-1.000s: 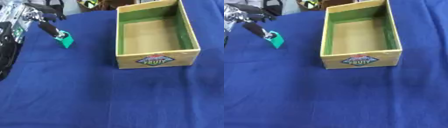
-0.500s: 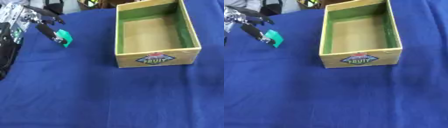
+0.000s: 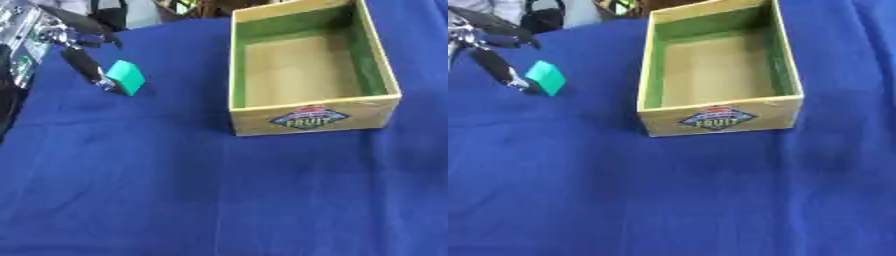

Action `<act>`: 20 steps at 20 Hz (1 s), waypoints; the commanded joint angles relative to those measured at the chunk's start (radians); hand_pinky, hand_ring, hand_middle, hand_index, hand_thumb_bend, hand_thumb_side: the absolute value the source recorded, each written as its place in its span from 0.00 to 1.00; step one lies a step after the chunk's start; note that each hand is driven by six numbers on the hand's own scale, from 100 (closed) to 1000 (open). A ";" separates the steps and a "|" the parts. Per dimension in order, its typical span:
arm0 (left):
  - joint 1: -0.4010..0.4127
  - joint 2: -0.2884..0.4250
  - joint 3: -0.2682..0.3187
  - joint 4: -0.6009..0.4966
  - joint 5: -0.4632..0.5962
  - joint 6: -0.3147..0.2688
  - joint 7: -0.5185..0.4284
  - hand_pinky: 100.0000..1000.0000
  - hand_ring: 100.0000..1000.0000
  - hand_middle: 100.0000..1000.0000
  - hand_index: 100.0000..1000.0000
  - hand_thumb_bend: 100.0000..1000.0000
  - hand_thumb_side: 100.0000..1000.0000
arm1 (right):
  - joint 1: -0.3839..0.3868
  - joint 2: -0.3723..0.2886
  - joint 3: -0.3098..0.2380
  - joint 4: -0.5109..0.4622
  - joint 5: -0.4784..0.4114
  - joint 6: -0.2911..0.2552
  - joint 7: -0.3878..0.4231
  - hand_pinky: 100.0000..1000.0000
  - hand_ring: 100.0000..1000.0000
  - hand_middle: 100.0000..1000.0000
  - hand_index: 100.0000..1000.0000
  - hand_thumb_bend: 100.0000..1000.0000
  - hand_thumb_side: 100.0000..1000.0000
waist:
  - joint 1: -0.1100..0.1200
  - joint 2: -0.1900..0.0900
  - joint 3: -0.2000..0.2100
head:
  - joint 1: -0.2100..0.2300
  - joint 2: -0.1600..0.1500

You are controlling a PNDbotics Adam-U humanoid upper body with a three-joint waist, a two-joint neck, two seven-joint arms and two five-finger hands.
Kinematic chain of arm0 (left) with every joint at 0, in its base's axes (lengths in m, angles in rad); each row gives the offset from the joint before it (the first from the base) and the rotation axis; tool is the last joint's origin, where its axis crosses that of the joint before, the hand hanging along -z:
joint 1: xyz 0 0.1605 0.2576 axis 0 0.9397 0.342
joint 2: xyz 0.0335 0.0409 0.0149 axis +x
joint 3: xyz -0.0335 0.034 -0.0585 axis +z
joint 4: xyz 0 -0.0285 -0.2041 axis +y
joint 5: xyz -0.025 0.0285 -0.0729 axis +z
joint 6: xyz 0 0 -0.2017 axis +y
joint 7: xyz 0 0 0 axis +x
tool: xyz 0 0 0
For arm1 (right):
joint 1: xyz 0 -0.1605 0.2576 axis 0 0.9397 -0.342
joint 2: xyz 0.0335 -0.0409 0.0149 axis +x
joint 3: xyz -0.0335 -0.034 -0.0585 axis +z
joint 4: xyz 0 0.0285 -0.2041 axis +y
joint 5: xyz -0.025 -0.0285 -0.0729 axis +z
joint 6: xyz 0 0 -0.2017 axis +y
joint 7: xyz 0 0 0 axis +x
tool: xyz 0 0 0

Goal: Pick up objects on the table and place them in the box.

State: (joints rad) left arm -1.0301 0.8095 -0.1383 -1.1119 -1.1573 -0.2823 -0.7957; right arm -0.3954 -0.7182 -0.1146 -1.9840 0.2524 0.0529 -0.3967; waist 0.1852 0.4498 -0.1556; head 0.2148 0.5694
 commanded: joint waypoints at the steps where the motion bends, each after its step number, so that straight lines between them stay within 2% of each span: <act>1: -0.019 0.043 0.006 -0.007 -0.095 -0.023 0.050 0.78 0.87 0.99 1.00 0.43 0.64 | -0.007 -0.021 -0.003 -0.016 -0.008 0.000 0.003 0.77 0.80 0.75 0.74 0.00 1.00 | -0.010 -0.019 -0.001 | 0.003 -0.014; 4: -0.014 0.038 0.004 -0.006 -0.144 -0.056 0.102 0.77 0.86 0.98 1.00 0.42 0.63 | -0.008 -0.020 -0.002 -0.016 -0.010 0.000 0.005 0.77 0.80 0.75 0.74 0.00 1.00 | -0.011 -0.015 -0.001 | 0.001 -0.014; 8: -0.013 0.033 -0.001 0.010 -0.145 -0.085 0.128 0.76 0.86 0.97 1.00 0.41 0.62 | -0.012 -0.019 0.000 -0.016 -0.013 0.000 0.005 0.77 0.80 0.75 0.74 0.00 1.00 | -0.011 -0.011 -0.002 | 0.001 -0.015; 20: -0.020 0.011 0.003 0.063 -0.129 -0.093 0.150 0.73 0.84 0.95 1.00 0.39 0.61 | -0.018 -0.015 0.000 -0.016 -0.016 0.000 0.000 0.77 0.80 0.75 0.74 0.00 1.00 | -0.007 0.002 -0.018 | 0.009 -0.025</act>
State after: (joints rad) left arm -1.0305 0.7961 -0.1447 -1.0473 -1.2892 -0.3761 -0.6517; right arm -0.4047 -0.7175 -0.1097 -1.9840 0.2439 0.0532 -0.3953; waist 0.1851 0.4730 -0.1735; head 0.2192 0.5561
